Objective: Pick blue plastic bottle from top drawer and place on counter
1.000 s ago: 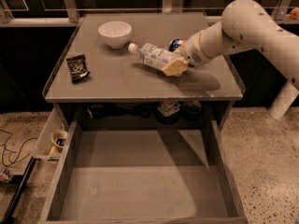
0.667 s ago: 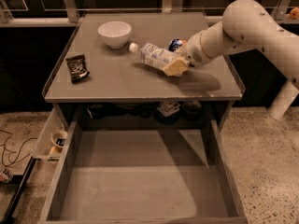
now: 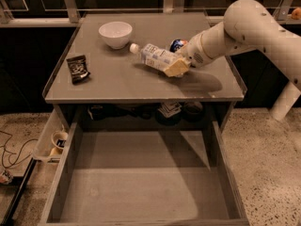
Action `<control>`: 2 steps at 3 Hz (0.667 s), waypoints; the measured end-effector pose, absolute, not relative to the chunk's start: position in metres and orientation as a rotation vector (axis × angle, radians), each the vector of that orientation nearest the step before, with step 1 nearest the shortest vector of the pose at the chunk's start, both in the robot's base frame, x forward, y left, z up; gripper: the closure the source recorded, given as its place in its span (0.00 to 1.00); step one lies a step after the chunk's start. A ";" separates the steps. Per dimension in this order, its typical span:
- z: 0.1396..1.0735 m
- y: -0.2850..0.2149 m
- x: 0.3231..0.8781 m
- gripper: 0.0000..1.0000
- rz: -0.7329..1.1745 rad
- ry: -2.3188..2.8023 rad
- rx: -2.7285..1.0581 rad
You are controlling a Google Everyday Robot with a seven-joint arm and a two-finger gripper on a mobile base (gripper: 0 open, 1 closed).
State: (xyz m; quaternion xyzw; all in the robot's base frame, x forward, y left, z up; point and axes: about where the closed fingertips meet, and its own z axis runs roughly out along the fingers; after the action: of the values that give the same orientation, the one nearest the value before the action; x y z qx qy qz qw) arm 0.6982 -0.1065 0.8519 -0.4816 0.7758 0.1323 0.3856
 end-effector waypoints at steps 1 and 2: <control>0.852 -0.106 0.698 0.11 0.337 1.976 -1.227; 0.852 -0.106 0.698 0.00 0.337 1.976 -1.227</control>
Offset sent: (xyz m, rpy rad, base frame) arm 0.0000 0.0000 0.0000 0.0000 0.0000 0.0000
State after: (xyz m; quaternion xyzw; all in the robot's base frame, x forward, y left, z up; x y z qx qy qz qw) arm 0.6982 -0.1064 0.8518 -0.4817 0.7758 0.1324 0.3856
